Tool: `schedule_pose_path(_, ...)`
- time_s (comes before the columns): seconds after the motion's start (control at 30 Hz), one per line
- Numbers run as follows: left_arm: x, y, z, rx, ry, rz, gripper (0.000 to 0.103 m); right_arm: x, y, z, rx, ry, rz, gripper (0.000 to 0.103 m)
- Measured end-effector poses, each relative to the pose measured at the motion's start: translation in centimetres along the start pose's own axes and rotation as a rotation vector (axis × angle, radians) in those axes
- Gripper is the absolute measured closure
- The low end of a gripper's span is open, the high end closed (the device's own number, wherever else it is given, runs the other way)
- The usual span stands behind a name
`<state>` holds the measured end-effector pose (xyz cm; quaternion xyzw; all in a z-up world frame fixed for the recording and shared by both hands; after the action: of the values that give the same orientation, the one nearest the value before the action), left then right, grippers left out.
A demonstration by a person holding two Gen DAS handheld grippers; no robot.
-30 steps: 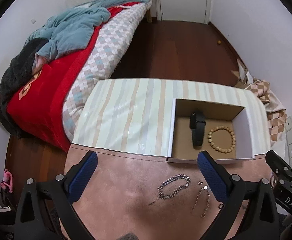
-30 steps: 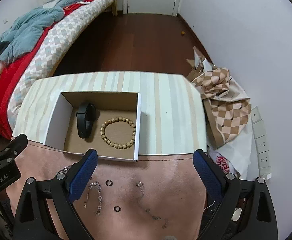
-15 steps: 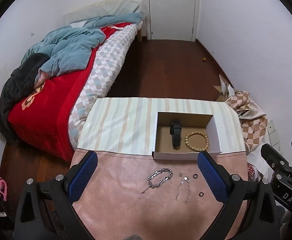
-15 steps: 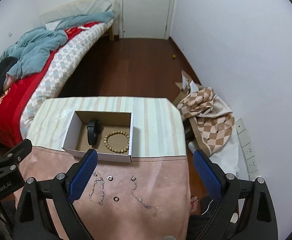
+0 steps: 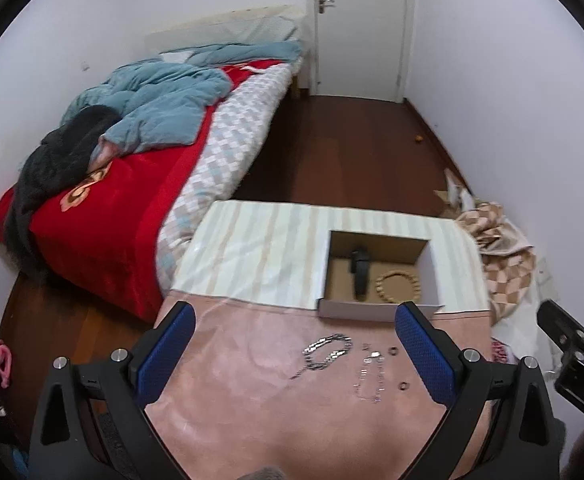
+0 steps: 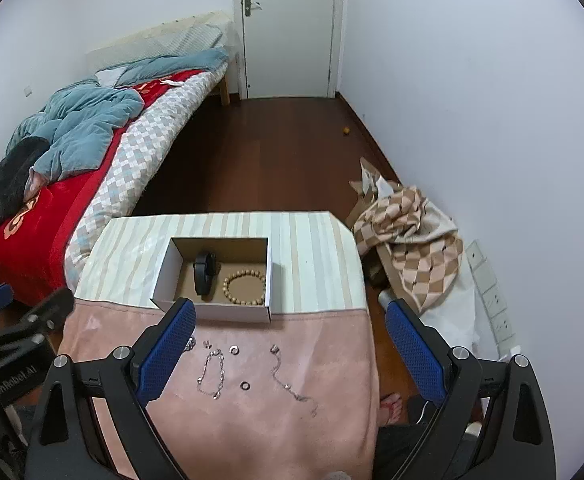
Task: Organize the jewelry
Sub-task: 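Withdraw both open tools from the box back over the table, then grasp the thick silver chain with the left tool while the right tool grasps the thin pendant chain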
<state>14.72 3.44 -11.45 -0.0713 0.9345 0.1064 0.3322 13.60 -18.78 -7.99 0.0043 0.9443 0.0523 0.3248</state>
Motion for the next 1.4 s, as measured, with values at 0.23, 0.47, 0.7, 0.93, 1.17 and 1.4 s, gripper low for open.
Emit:
schedule_pose_path(0.23,6.2,1.9,7.3,-0.096,0.106,-0.003,0.001,7.0,-0.9,7.9,-0.112,0.188,0.102,0.008)
schedule_pose_path(0.47,11.3,2.9,13.6,-0.179,0.249,0.037,0.001,12.6,-3.4,14.8,-0.100,0.280,0.183,0.031)
schedule_pose_path(0.7,12.5,1.9,16.7,-0.178,0.310,0.059,0.001,12.7,-3.9,20.3,-0.127,0.290,0.179,0.040)
schedule_pose_path(0.93,11.8,0.2,18.7,-0.126,0.362,0.072,0.001,12.2,-2.7,23.7,-0.067,0.291,0.084,0.065)
schedule_pose_path(1.17,11.1,-2.6,20.4,-0.023,0.420,0.125,0.002,11.7,-3.0,22.6,-0.117,0.246,0.127,0.091)
schedule_pose_path(1.4,12.0,-5.1,20.8,0.074,0.463,0.161,0.044,10.6,-3.3,20.5,-0.130,0.213,0.162,0.090)
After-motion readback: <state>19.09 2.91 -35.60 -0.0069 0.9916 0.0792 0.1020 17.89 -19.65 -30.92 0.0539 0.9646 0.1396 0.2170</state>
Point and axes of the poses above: each gripper's, at about its wrist camera, not at the fingertips, and z roughly the way its jaws point, y to its left, x to its underside, the point moved 9 cm from there along z, roughly the way its jaws point, and after that the axes turned 9 degrees about -x, right-handed, at the moved point
